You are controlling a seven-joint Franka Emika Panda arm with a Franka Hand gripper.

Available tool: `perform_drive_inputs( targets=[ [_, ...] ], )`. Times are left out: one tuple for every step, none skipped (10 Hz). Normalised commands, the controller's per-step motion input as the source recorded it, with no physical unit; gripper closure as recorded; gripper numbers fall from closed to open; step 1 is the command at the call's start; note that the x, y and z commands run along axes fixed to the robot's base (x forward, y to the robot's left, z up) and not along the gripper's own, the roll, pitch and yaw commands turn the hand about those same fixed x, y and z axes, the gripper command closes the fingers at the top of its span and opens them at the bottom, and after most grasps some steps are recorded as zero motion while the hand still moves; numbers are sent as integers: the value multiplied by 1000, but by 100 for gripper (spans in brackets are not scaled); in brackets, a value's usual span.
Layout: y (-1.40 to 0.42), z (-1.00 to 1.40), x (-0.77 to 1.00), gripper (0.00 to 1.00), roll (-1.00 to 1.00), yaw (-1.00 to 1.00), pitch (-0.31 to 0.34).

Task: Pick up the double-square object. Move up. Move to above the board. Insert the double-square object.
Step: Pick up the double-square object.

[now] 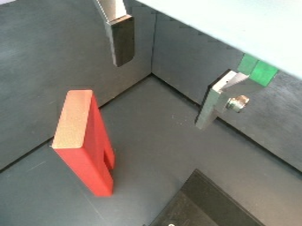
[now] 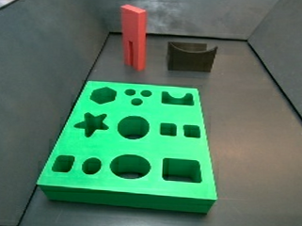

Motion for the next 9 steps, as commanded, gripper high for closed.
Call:
perform_drive_inputs(
  targets=[
    [-89, 0, -266, 0, 23, -60, -69],
    [-374, -54, -471, 0, 14, 183, -99],
    [-437, 0, -400, 0, 11, 677, -109],
    [-349, 0, -394, 0, 39, 806, -103],
    [-351, 0, -351, 0, 13, 834, -104],
    [-223, -26, -214, 0, 0, 926, -54],
    [-323, -323, 0, 0, 0, 803, -46],
    [-363, -640, 211, 0, 1, 597, 0],
    [-329, -777, 0, 0, 10, 646, 0]
  ],
)
